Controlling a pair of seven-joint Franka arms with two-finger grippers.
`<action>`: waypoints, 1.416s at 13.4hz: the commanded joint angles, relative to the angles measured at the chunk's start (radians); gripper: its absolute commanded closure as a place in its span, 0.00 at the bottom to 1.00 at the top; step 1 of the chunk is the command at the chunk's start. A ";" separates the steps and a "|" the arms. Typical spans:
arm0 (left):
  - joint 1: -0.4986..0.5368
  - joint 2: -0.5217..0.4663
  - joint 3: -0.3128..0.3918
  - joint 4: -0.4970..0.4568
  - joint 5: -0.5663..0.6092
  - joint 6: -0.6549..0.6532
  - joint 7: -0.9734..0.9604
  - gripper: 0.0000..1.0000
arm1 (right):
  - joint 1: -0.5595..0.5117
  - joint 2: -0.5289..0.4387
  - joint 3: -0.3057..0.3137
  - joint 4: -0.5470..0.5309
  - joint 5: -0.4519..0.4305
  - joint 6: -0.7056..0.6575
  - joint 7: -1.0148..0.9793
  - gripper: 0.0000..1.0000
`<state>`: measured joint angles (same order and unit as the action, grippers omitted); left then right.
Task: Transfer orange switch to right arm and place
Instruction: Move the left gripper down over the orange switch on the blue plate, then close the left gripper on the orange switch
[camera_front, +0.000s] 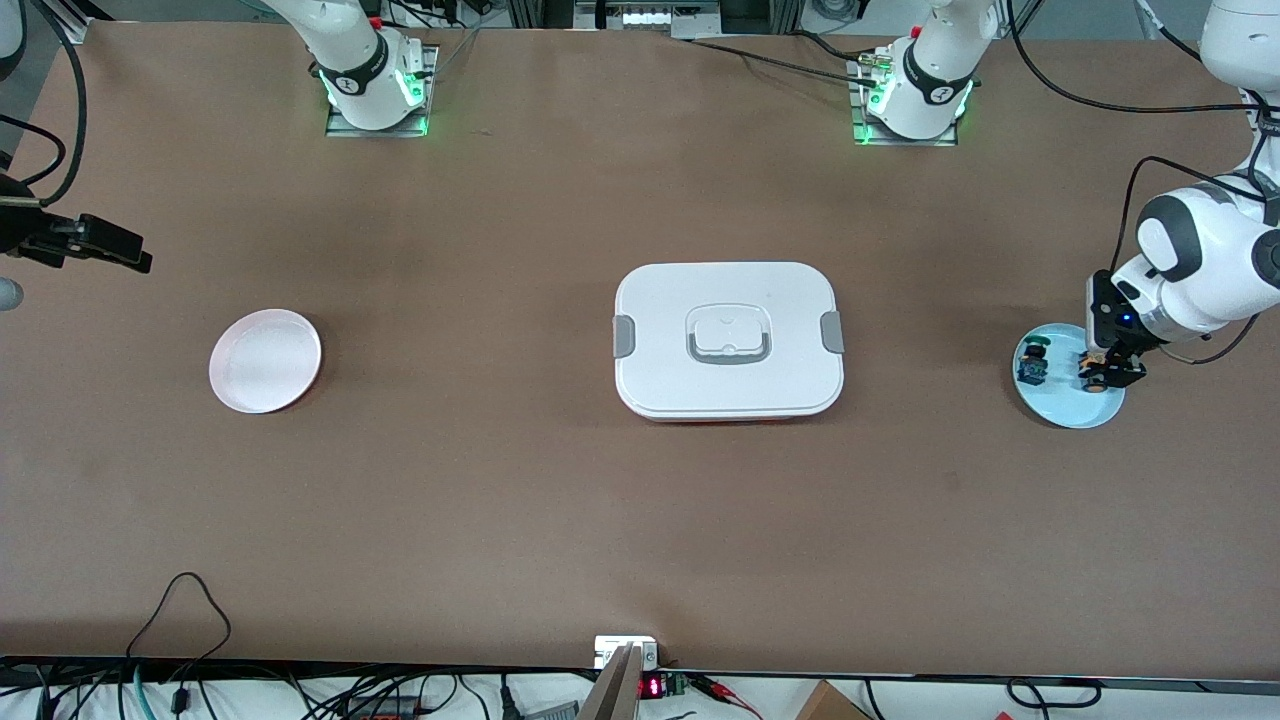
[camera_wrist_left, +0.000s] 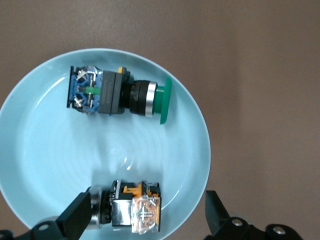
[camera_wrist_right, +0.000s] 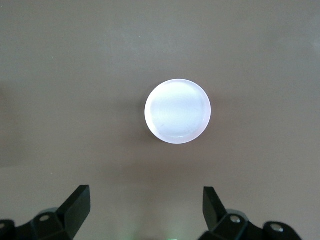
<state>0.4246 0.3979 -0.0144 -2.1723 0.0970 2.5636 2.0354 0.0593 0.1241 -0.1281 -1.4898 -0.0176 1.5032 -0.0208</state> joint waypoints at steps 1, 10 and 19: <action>0.020 0.041 -0.007 0.052 0.006 0.007 0.049 0.00 | -0.001 -0.006 0.002 0.008 0.008 -0.017 -0.005 0.00; 0.034 0.102 -0.030 0.109 -0.002 0.017 0.066 0.00 | -0.001 -0.008 0.002 0.008 0.010 -0.017 -0.005 0.00; 0.043 0.124 -0.033 0.121 -0.008 0.018 0.066 0.00 | -0.001 -0.008 0.002 0.008 0.010 -0.017 -0.004 0.00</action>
<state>0.4486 0.4980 -0.0343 -2.0742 0.0969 2.5791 2.0729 0.0596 0.1241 -0.1278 -1.4897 -0.0176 1.5032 -0.0208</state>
